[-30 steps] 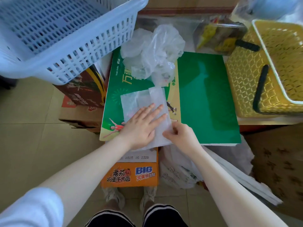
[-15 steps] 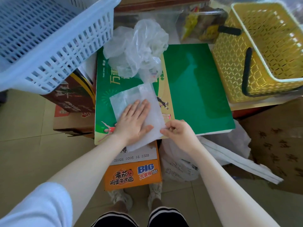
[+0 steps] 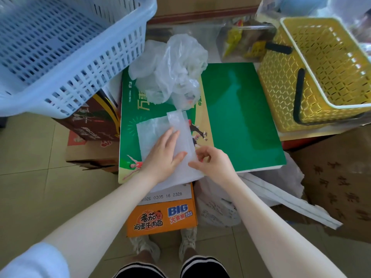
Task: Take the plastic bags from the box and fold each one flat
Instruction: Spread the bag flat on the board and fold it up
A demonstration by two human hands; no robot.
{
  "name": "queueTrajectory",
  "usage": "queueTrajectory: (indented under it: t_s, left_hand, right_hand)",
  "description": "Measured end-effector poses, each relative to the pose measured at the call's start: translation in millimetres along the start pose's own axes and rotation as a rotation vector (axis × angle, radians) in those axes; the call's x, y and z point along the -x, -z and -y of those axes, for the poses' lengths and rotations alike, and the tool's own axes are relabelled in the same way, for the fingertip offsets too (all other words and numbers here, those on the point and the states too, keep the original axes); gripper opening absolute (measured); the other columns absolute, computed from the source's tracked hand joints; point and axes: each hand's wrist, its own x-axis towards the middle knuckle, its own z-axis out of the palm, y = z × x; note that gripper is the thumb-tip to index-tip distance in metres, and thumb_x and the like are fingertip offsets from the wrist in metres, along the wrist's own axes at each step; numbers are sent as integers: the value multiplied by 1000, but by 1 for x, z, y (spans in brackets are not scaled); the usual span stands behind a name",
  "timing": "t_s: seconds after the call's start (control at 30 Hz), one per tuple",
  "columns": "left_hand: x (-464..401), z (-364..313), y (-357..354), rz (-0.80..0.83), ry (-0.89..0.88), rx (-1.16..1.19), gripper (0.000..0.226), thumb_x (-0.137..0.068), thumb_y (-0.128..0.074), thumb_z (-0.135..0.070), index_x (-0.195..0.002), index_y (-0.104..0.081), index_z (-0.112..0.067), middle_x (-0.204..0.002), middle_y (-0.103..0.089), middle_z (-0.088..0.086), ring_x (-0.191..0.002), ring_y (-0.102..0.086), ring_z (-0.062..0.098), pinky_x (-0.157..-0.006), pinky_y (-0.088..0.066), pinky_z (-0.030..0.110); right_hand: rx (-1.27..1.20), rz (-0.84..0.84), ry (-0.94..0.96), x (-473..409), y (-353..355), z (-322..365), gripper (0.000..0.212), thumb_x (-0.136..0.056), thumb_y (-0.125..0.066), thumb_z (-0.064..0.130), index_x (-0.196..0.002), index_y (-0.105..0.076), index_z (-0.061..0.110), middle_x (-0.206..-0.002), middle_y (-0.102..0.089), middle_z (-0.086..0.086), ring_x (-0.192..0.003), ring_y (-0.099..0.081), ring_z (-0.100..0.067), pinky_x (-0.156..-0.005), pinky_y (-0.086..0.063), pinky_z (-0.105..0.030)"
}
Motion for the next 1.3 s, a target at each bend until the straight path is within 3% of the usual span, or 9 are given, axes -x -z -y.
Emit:
queueTrajectory:
  t_s: [0.13, 0.23, 0.4, 0.5, 0.67, 0.9, 1.07, 1.17, 1.3]
  left_hand:
    - [6, 0, 6, 93, -62, -8, 74, -91, -39, -53, -147, -9, -15, -156, 2, 3, -142, -4, 17, -114, -3, 30]
    - [16, -4, 13, -34, -66, 11, 87, -81, -37, -66, -147, -10, -16, -156, 0, 3, -142, -5, 16, -112, -5, 29]
    - [36, -23, 27, -210, 422, 750, 99, -72, -67, -48, -146, -9, -18, -150, -25, 0, -136, -26, 15, -112, -22, 35]
    - [37, -34, 38, -186, 490, 1010, 50, -80, -69, -25, -124, -50, -11, -111, -63, -7, -102, -58, 11, -82, -45, 11]
    - [31, -42, 44, -349, 483, 987, 5, -84, -65, -15, -83, -66, -19, -86, -70, -4, -84, -65, 14, -79, -48, 26]
    - [52, -31, 15, -321, 647, 912, 13, -83, -66, -18, -95, -62, -13, -97, -66, 0, -94, -60, 17, -76, -43, 26]
    - [59, -18, 3, -231, 715, 840, 23, -83, -65, -30, -101, -57, -17, -97, -67, 0, -91, -63, 17, -84, -51, 39]
    - [51, -19, 6, -222, 664, 656, 23, -86, -59, -35, -93, -59, -13, -90, -67, 3, -83, -64, 20, -78, -53, 42]
    - [40, -21, 10, -143, 563, 326, 16, -89, -56, -24, -80, -53, -11, -78, -60, 6, -74, -55, 24, -63, -38, 29]
  right_hand:
    - [69, 0, 17, -3, -4, 6, 6, -82, -67, 17, -82, -61, 15, -67, -52, 9, -63, -45, -10, -52, -31, -15]
    - [-144, -49, -2, -2, 4, 11, 11, -85, -62, 16, -75, -60, 12, -60, -47, 7, -56, -40, -10, -53, -31, -18]
    - [-564, -110, -24, 4, 32, 25, 18, -94, -48, 12, -77, -51, 15, -72, -53, 4, -62, -47, -7, -57, -36, -21]
    - [-669, -133, -18, 3, 45, 34, 16, -96, -46, 15, -84, -55, 16, -78, -59, 5, -66, -53, -4, -61, -41, -17]
    - [-520, -96, -32, 4, 50, 35, 15, -88, -62, 25, -96, -62, 13, -87, -66, 6, -76, -62, -3, -62, -44, -11]
    - [-295, -41, -100, 4, 30, 18, 23, -84, -65, 10, -64, -55, 5, -56, -48, -3, -43, -38, -6, -37, -32, -11]
    - [-18, 81, -129, -3, 22, -2, 10, -82, -55, 8, -82, -63, 2, -72, -57, -5, -65, -47, -19, -64, -40, -28]
    - [-26, 92, -189, -11, 20, 5, 12, -87, -53, 18, -96, -58, 12, -89, -60, -2, -81, -55, -22, -59, -39, -25]
    - [142, -1, -124, -32, 13, 25, 27, -93, -47, 36, -87, -49, 10, -79, -51, -4, -74, -47, -23, -51, -28, -28]
